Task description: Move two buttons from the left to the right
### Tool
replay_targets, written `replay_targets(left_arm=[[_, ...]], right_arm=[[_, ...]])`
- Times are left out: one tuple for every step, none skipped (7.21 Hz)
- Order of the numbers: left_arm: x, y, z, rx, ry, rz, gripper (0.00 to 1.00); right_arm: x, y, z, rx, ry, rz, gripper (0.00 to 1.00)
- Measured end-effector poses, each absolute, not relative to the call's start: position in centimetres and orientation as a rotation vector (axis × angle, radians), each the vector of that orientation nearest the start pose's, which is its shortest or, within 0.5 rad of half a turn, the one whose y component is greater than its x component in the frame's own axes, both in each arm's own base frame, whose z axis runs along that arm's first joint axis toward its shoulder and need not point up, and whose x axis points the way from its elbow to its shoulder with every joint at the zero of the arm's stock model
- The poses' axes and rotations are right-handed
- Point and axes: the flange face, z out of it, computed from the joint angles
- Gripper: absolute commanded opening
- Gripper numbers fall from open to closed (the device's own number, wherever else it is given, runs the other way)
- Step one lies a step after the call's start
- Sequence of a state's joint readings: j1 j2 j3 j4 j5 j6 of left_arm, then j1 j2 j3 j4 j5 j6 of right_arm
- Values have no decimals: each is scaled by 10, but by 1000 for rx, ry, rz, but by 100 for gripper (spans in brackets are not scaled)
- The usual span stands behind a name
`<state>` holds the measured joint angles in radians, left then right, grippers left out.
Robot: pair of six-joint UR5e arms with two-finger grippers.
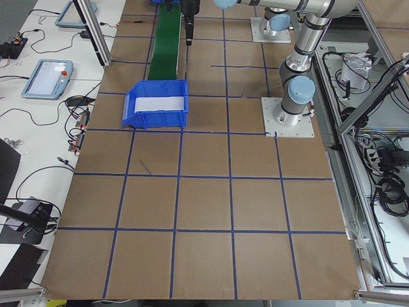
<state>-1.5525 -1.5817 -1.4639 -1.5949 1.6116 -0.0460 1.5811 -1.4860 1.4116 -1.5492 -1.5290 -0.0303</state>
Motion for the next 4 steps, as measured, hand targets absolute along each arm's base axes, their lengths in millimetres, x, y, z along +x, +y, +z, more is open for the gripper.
replay_targets(left_arm=[[-120, -504, 533, -102, 3098, -112, 100], [-120, -504, 532, -103, 3098, -110, 100], [-120, -504, 532, -104, 3098, -110, 100], [-120, -504, 533, -104, 3099, -112, 100]], right_arm=[[146, -510, 526, -58, 3098, -85, 100], [146, -497, 527, -57, 3100, -79, 100], [146, -490, 525, -57, 3104, -60, 100], [146, -484, 520, -57, 3106, -27, 100]])
